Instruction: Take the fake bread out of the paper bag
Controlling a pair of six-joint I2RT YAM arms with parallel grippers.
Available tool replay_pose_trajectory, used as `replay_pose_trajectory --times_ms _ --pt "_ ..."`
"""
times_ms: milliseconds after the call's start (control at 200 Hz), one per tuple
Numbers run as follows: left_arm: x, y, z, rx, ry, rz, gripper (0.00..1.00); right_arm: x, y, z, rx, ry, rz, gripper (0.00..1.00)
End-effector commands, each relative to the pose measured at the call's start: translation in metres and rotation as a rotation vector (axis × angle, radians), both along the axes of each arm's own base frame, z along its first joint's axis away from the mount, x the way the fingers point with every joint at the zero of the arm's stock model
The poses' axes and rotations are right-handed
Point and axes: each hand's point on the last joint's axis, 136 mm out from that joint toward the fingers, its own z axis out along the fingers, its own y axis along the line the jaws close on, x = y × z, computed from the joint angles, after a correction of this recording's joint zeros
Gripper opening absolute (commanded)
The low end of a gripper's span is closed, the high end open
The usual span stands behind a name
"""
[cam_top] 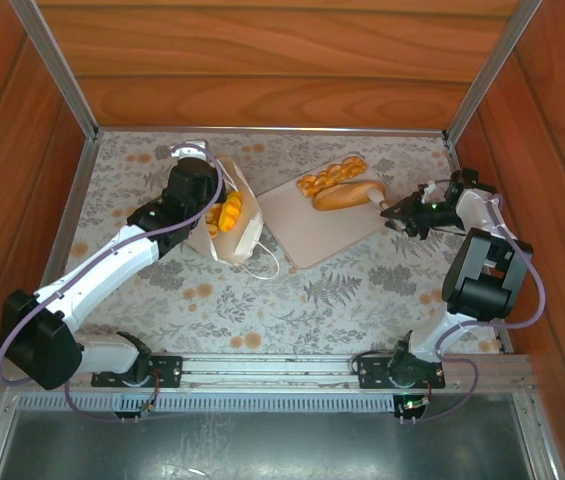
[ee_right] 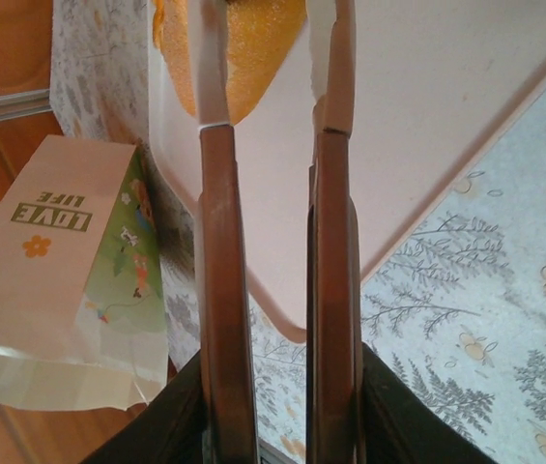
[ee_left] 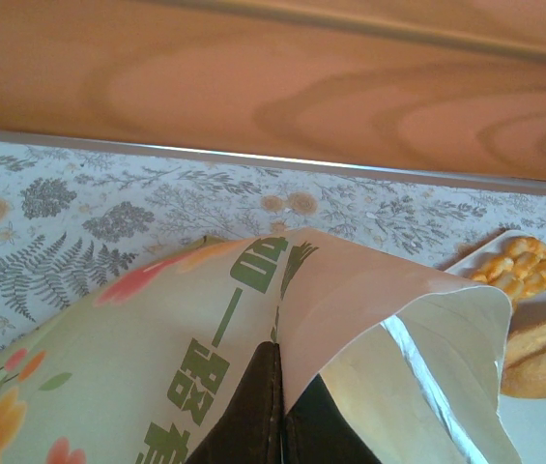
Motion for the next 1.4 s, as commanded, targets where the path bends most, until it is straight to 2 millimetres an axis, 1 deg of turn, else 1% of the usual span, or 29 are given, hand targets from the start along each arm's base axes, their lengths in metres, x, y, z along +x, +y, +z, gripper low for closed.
replay_pose_trajectory --times_ms 0,95,150,350,435,610,785,1055,1120,1130,1150,1254,1339,1394 --pt "0.003 0.003 0.014 -0.03 -0.038 0.017 0.0 0.013 -0.008 0.007 -0.023 -0.035 -0.008 0.4" --pt "0.003 0.003 0.015 -0.031 -0.04 0.018 0.0 0.02 -0.013 0.003 -0.043 -0.025 -0.018 0.46" --pt "0.003 0.003 0.015 -0.032 -0.04 0.017 0.0 0.023 -0.016 -0.001 -0.059 -0.011 -0.024 0.48" --pt "0.003 0.002 0.012 -0.033 -0.034 0.016 0.0 0.03 -0.024 -0.01 -0.095 0.014 -0.036 0.48" --pt "0.003 0.002 0.012 -0.032 -0.034 0.015 0.0 0.029 -0.024 -0.011 -0.101 0.018 -0.038 0.48" --pt "0.004 0.002 0.012 -0.035 -0.036 0.013 0.0 0.023 -0.025 -0.011 -0.12 0.018 -0.045 0.53" --pt "0.003 0.002 0.013 -0.036 -0.036 0.012 0.0 0.018 -0.025 -0.007 -0.129 0.015 -0.061 0.54" --pt "0.001 0.002 0.012 -0.031 -0.037 0.009 0.0 0.01 -0.021 0.013 -0.122 -0.036 -0.073 0.54" --pt "0.002 0.002 0.012 -0.031 -0.036 0.01 0.0 0.008 -0.021 0.011 -0.125 -0.024 -0.075 0.53" --pt "0.002 0.003 0.012 -0.03 -0.035 0.011 0.0 0.007 -0.021 0.019 -0.132 -0.043 -0.078 0.53" --pt "0.002 0.002 0.012 -0.032 -0.036 0.01 0.0 0.005 -0.021 0.021 -0.136 -0.048 -0.082 0.52" --pt "0.002 0.002 0.012 -0.034 -0.038 0.009 0.0 -0.003 -0.024 0.02 -0.169 -0.03 -0.103 0.46" --pt "0.001 0.002 0.013 -0.035 -0.038 0.007 0.0 -0.012 -0.026 0.014 -0.195 -0.005 -0.119 0.43" --pt "0.001 0.001 0.012 -0.033 -0.038 0.006 0.0 -0.017 -0.026 0.01 -0.205 0.009 -0.126 0.39"
